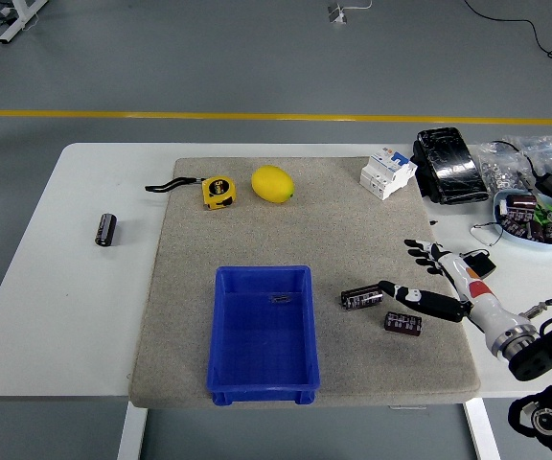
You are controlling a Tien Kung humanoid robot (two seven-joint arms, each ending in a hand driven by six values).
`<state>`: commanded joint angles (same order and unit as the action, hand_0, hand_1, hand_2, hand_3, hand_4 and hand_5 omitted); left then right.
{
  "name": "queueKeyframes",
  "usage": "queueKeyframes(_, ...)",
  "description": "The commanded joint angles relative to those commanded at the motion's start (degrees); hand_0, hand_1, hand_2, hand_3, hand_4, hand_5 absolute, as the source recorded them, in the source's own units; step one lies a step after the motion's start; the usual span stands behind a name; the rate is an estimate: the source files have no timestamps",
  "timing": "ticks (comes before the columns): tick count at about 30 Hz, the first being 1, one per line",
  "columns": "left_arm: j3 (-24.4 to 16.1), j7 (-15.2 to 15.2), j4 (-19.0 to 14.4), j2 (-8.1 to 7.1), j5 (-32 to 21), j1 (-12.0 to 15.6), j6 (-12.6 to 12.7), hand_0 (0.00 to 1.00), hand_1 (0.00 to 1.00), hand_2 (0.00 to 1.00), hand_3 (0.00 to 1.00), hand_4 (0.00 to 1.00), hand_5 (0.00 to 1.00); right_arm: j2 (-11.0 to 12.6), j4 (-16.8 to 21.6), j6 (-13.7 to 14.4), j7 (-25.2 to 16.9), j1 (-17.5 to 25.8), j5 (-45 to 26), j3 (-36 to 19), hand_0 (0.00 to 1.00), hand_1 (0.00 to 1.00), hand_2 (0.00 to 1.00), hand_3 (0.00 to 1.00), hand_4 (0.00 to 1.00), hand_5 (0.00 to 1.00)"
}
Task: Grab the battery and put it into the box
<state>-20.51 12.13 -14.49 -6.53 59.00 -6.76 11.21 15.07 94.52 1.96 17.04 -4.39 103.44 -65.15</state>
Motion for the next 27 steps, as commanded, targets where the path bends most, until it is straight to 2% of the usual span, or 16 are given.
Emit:
queueKeyframes(2, 0.05, -0.01, 0.00, -0.03, -0.10, -0.01, 0.02, 0.714, 0.686, 0.725, 0.633, 0.652, 0.662, -0.02, -0.07, -0.39, 0.06, -0.07, 2.61, 0.30, 0.810, 0.760, 0.793, 0.830, 0.998, 0.508)
queueKeyframes(3, 0.04, -0.02, 0.01, -0.05, -0.13, -0.02, 0.03, 0.714, 0.685, 0.725, 0.633, 0.652, 0.662, -0.04, -0.21, -0.74, 0.12, -0.18, 4.84, 0.57, 0.784, 0.697, 0.721, 0.806, 0.998, 0.453)
queueKeyframes(8, 0.05, 0.01, 0.01, -0.11, -0.12, -0.05, 0.01, 0.714, 0.685, 0.725, 0.633, 0.652, 0.662, -0.12, -0.90, -1.57, 0.22, -0.95, 17.13, 1.07, 0.784, 0.697, 0.721, 0.806, 0.998, 0.453)
queueKeyframes(9, 0.03, 0.02, 0.01, -0.11, -0.10, -0.05, 0.02, 0.714, 0.684, 0.725, 0.632, 0.652, 0.662, 0.00, -0.93, -1.76, 0.28, -1.04, 19.37, 1.28, 0.602, 0.630, 0.671, 0.780, 0.998, 0.434)
queueKeyframes(12, 0.11, 0.01, 0.02, -0.11, -0.22, -0.07, 0.06, 0.714, 0.684, 0.725, 0.632, 0.652, 0.662, 0.38, -0.94, -2.13, 0.48, -1.15, 26.56, 2.03, 0.602, 0.630, 0.671, 0.780, 0.998, 0.434)
queueKeyframes(14, 0.10, 0.02, 0.03, -0.13, -0.22, -0.07, 0.05, 0.714, 0.684, 0.725, 0.632, 0.652, 0.662, 0.53, -1.17, -2.31, 0.64, -1.20, 26.56, 2.43, 0.602, 0.630, 0.671, 0.780, 0.998, 0.434)
queueKeyframes(15, 0.08, 0.04, 0.03, -0.14, -0.17, -0.08, 0.04, 0.715, 0.685, 0.725, 0.632, 0.652, 0.662, 0.59, -1.35, -2.41, 0.72, -1.21, 26.56, 2.62, 0.401, 0.565, 0.651, 0.761, 0.998, 0.435)
queueKeyframes(20, -0.03, 0.16, 0.06, -0.17, 0.03, -0.15, 0.01, 0.715, 0.685, 0.725, 0.632, 0.652, 0.662, 0.95, -2.50, -2.34, 0.65, -1.40, 26.56, 3.35, 0.401, 0.565, 0.651, 0.761, 0.998, 0.435)
queueKeyframes(21, -0.01, 0.16, 0.06, -0.21, -0.01, -0.17, 0.02, 0.714, 0.684, 0.726, 0.631, 0.652, 0.662, 1.01, -2.69, -2.23, 0.58, -1.43, 26.56, 3.39, 0.273, 0.402, 0.610, 0.746, 0.998, 0.396)
queueKeyframes(26, -0.10, 0.19, 0.09, -0.25, 0.12, -0.21, 0.02, 0.714, 0.684, 0.726, 0.631, 0.652, 0.662, 1.32, -3.16, -2.22, 0.46, -1.50, 26.56, 3.73, 0.273, 0.402, 0.610, 0.746, 0.998, 0.396)
queueKeyframes(27, -0.08, 0.18, 0.08, -0.27, 0.06, -0.18, 0.02, 0.714, 0.685, 0.725, 0.630, 0.652, 0.662, 1.40, -3.27, -2.14, 0.46, -1.47, 26.56, 3.92, 0.239, 0.384, 0.605, 0.737, 0.998, 0.390)
